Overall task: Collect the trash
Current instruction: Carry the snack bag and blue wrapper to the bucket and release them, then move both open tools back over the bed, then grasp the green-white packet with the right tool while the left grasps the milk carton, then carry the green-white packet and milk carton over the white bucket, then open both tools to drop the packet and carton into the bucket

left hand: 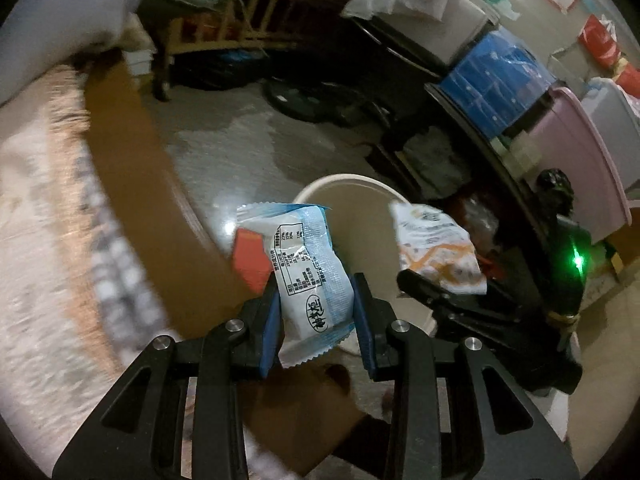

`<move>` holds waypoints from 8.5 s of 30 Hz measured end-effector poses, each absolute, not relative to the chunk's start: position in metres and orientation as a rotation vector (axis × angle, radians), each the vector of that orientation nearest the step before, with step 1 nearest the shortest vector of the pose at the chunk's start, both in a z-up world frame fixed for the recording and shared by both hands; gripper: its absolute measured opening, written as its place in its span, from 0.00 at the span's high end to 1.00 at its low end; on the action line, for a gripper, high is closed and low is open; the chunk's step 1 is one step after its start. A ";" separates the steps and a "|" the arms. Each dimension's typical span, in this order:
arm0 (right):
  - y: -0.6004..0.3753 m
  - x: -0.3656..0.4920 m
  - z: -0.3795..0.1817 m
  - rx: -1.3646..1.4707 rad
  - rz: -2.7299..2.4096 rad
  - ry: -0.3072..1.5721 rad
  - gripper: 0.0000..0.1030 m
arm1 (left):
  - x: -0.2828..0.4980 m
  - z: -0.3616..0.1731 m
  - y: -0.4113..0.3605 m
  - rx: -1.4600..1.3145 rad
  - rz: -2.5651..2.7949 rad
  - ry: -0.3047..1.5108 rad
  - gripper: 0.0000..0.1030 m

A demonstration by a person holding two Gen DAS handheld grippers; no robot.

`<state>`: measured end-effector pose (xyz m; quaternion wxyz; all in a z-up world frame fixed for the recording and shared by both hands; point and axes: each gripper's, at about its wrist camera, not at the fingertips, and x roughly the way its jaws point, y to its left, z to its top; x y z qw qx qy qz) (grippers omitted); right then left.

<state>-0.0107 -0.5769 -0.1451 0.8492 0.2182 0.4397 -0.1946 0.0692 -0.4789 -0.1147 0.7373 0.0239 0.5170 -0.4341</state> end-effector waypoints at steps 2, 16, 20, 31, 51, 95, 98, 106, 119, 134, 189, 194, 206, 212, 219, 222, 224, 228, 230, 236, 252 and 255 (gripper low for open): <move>-0.585 -0.012 -0.148 0.462 -0.441 0.928 0.37 | 0.069 -0.119 -0.494 0.038 -0.978 1.144 0.68; -0.615 -0.043 -0.138 0.576 -0.529 0.822 0.23 | 0.071 -0.128 -0.505 0.027 -0.954 1.171 0.48; -0.601 -0.035 -0.136 0.540 -0.494 0.830 0.23 | 0.073 -0.120 -0.481 0.049 -0.880 1.127 0.48; -0.545 -0.006 -0.125 0.432 -0.398 0.825 0.23 | 0.079 -0.115 -0.406 0.108 -0.715 1.044 0.48; -0.395 0.079 -0.120 0.280 -0.093 0.847 0.23 | 0.117 -0.117 -0.226 0.027 -0.406 1.022 0.48; -0.170 0.292 -0.163 0.033 0.251 1.001 0.66 | 0.189 -0.151 0.054 -0.320 -0.400 1.167 0.48; -0.180 0.274 -0.159 0.025 0.258 0.994 0.66 | 0.179 -0.149 0.035 -0.304 -0.481 1.177 0.45; -0.204 0.231 -0.151 0.057 0.267 0.992 0.66 | 0.163 -0.137 -0.009 -0.195 -0.519 1.162 0.39; -0.228 0.179 -0.139 0.097 0.260 0.967 0.66 | 0.144 -0.142 -0.051 -0.036 -0.383 1.141 0.52; -0.286 0.116 -0.110 0.144 0.159 0.893 0.66 | 0.096 -0.104 -0.150 0.021 -0.490 1.021 0.52; -0.556 -0.018 -0.128 0.412 -0.343 0.867 0.66 | 0.046 -0.111 -0.444 0.233 -0.829 1.021 0.52; -0.563 -0.022 -0.131 0.434 -0.357 0.866 0.66 | 0.045 -0.116 -0.457 0.244 -0.834 1.024 0.52; -0.567 -0.025 -0.132 0.444 -0.353 0.859 0.66 | 0.045 -0.118 -0.469 0.256 -0.838 1.021 0.52; -0.571 -0.024 -0.134 0.454 -0.365 0.865 0.66 | 0.047 -0.120 -0.487 0.268 -0.847 1.025 0.52; -0.580 -0.025 -0.136 0.460 -0.380 0.873 0.66 | 0.047 -0.123 -0.504 0.286 -0.863 1.024 0.52; -0.584 -0.024 -0.139 0.452 -0.390 0.892 0.66 | 0.048 -0.126 -0.511 0.292 -0.867 1.026 0.52; -0.586 -0.025 -0.141 0.456 -0.394 0.897 0.66 | 0.048 -0.127 -0.514 0.297 -0.870 1.026 0.52; -0.590 -0.025 -0.142 0.460 -0.396 0.897 0.66 | 0.048 -0.130 -0.519 0.305 -0.873 1.026 0.52; -0.590 -0.025 -0.142 0.464 -0.398 0.895 0.66 | 0.048 -0.132 -0.521 0.308 -0.874 1.029 0.52; -0.591 -0.028 -0.143 0.469 -0.402 0.893 0.66 | 0.050 -0.135 -0.528 0.310 -0.880 1.036 0.52; -0.605 -0.030 -0.149 0.501 -0.460 0.902 0.55 | 0.059 -0.152 -0.550 0.230 -0.943 1.119 0.51; -0.609 -0.033 -0.149 0.504 -0.487 0.898 0.54 | 0.061 -0.155 -0.551 0.206 -0.957 1.138 0.51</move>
